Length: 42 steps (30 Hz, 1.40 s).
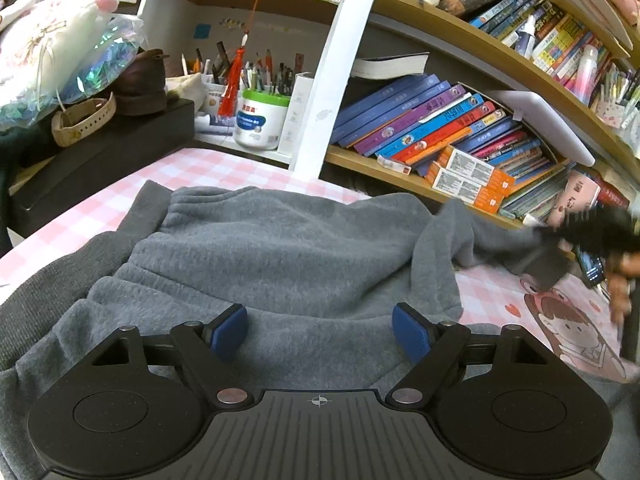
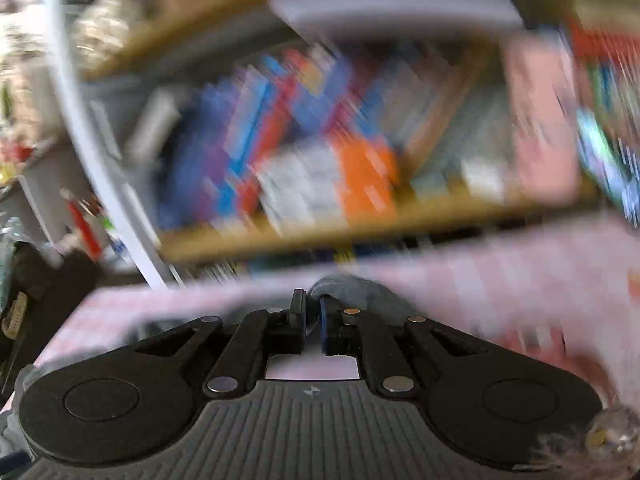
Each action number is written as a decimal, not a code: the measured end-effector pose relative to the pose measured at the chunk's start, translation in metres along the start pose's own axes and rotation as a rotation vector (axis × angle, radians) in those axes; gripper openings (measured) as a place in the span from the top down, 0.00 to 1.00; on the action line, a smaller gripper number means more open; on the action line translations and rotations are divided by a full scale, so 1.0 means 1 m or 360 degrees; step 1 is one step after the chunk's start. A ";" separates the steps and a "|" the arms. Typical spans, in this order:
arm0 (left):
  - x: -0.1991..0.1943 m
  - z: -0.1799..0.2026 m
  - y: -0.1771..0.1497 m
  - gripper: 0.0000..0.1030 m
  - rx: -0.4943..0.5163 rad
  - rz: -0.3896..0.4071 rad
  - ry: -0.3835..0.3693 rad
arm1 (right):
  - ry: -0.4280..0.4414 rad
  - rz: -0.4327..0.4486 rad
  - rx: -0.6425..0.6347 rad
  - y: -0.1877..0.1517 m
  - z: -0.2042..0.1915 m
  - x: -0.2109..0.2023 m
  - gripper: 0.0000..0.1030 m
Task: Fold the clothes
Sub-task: 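Lay the held sleeve across the sweatshirt body with the right gripper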
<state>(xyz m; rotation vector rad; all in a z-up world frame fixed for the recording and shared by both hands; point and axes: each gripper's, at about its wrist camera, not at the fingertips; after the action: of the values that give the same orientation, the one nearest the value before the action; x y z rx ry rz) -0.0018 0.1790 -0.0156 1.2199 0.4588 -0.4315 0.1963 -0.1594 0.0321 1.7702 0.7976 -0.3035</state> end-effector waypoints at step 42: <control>0.001 -0.002 0.000 0.19 0.0001 -0.0012 -0.0014 | -0.0225 -0.0161 0.0191 0.013 0.093 0.014 0.68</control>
<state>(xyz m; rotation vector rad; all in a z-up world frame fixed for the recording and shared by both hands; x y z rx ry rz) -0.0011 0.1805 -0.0171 1.2167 0.4561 -0.4432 0.2322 -0.2421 0.0013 1.8004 0.7822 -0.5480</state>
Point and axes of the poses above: each gripper's, at about its wrist camera, not at the fingertips, and x roughly the way its jaws point, z to its right, y to its top, and after that the axes turned 5 degrees about -z, right-handed
